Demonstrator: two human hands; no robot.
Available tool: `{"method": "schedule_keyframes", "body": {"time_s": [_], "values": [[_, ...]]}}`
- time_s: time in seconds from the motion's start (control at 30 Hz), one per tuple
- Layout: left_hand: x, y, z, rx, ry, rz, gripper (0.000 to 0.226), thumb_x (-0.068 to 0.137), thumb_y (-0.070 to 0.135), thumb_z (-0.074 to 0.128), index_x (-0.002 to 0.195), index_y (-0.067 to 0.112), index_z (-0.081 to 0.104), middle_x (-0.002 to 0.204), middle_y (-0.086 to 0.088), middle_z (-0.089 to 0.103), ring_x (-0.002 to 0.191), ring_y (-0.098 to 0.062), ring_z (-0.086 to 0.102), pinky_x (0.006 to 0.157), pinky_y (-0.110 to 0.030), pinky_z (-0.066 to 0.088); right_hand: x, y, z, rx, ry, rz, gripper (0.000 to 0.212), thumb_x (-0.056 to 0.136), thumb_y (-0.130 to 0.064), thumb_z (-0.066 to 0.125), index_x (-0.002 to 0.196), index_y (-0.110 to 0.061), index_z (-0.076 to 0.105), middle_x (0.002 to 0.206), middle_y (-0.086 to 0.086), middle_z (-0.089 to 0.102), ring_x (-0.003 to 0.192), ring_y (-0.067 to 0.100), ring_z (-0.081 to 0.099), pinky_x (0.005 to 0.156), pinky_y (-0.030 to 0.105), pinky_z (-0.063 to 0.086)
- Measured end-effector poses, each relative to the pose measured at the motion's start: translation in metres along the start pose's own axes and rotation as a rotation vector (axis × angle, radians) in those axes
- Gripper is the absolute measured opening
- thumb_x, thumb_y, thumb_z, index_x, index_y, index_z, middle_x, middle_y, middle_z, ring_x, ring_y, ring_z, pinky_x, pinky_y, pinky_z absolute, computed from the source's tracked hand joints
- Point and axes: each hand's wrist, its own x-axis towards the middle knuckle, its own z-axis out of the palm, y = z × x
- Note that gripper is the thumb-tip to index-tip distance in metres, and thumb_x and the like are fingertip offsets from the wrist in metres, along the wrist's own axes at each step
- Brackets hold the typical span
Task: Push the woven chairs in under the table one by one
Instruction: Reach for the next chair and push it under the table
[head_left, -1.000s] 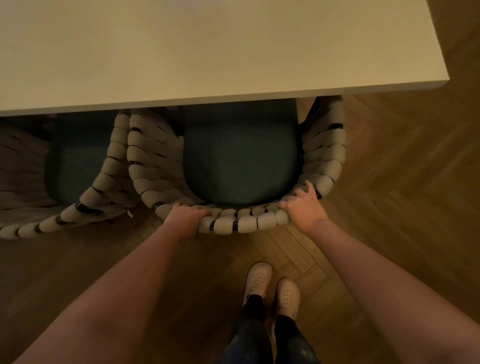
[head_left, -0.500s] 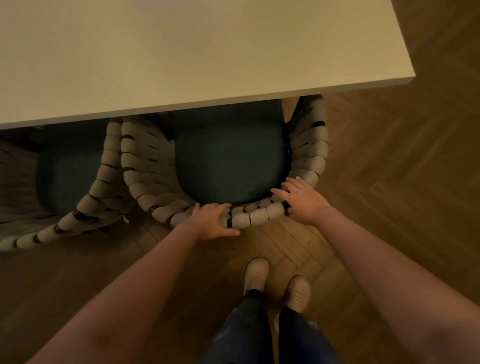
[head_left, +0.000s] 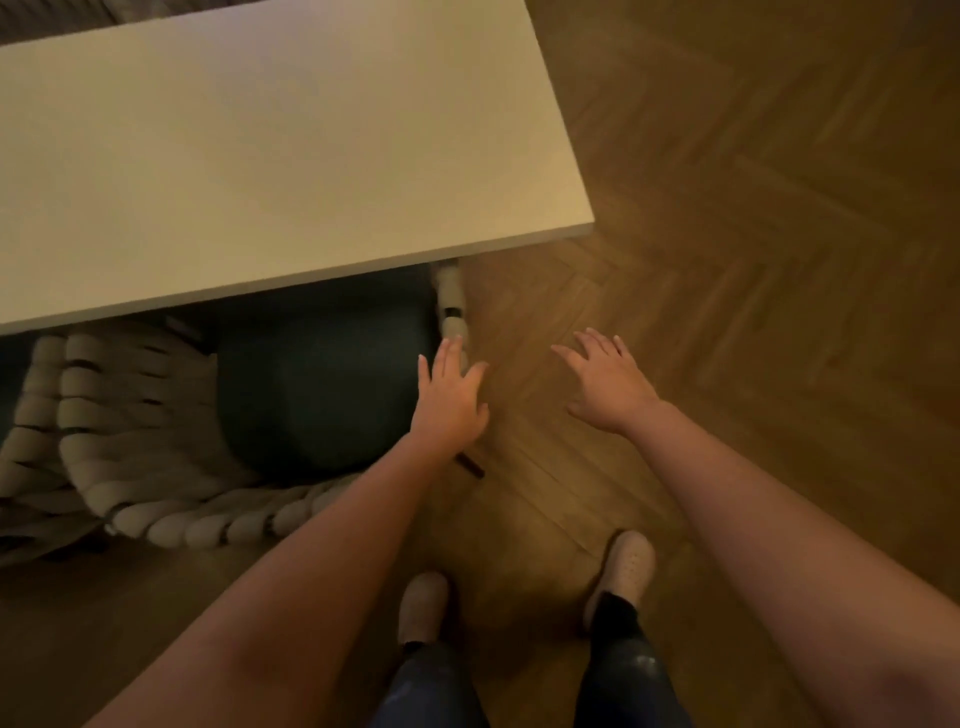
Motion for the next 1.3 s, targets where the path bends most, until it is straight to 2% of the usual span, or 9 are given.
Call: {"method": "schedule_keyframes", "body": {"time_s": [0.27,0.47,0.63,0.83,1.17,1.3], "values": [[0.08,0.124,-0.019,-0.064,0.075,-0.192,0.053,0.094,0.03,0.056,0.143,0.022,0.04,0.162,-0.014,0.0,0.149,-0.031,-0.008,0.119,-0.055,-0.002,0.02,0.147,-0.059,-0.101,-0.032,-0.065,0.081,0.087,-0.044,0.064,0.154,-0.024,0.021,0.16,0.013,0.016,0.149,0.027,0.005,0.121,0.048,0.005],[0.147,0.169,-0.047,-0.06,0.14,-0.254,0.054,0.094,0.037,0.054,0.144,0.021,0.039,0.161,-0.015,-0.001,0.148,-0.031,-0.011,0.116,-0.054,-0.007,0.083,0.19,-0.099,-0.11,-0.027,-0.15,0.082,0.087,-0.044,0.064,0.154,-0.025,0.019,0.16,0.012,0.014,0.149,0.027,0.004,0.121,0.048,0.004],[0.231,0.176,-0.08,-0.069,0.192,-0.34,0.054,0.096,0.036,0.05,0.146,0.023,0.034,0.161,-0.015,-0.004,0.148,-0.032,-0.013,0.115,-0.056,-0.008,0.169,0.209,-0.139,-0.119,-0.021,-0.235,0.082,0.088,-0.041,0.064,0.154,-0.025,0.018,0.16,0.011,0.014,0.15,0.027,0.003,0.12,0.049,0.003],[0.341,0.172,-0.125,-0.012,0.149,-0.368,0.055,0.096,0.037,0.047,0.147,0.023,0.031,0.161,-0.016,-0.005,0.148,-0.033,-0.012,0.115,-0.058,-0.008,0.278,0.23,-0.211,-0.136,-0.043,-0.325,0.078,0.091,-0.037,0.061,0.154,-0.025,0.017,0.161,0.011,0.012,0.15,0.027,0.001,0.121,0.049,0.002],[0.481,0.148,-0.176,-0.037,0.101,-0.614,0.061,0.096,0.039,0.046,0.151,0.022,0.025,0.161,-0.017,-0.008,0.147,-0.034,-0.015,0.114,-0.059,-0.01,0.453,0.267,-0.287,-0.219,-0.116,-0.466,0.073,0.094,-0.037,0.055,0.155,-0.025,0.015,0.162,0.01,0.01,0.15,0.026,0.0,0.121,0.049,0.002],[0.548,0.137,-0.199,-0.092,0.158,-0.778,0.062,0.096,0.043,0.046,0.151,0.023,0.026,0.161,-0.015,-0.005,0.148,-0.032,-0.011,0.116,-0.058,-0.008,0.536,0.286,-0.326,-0.277,-0.126,-0.618,0.075,0.093,-0.041,0.056,0.154,-0.026,0.016,0.162,0.01,0.011,0.15,0.026,0.001,0.121,0.049,0.002]]}}
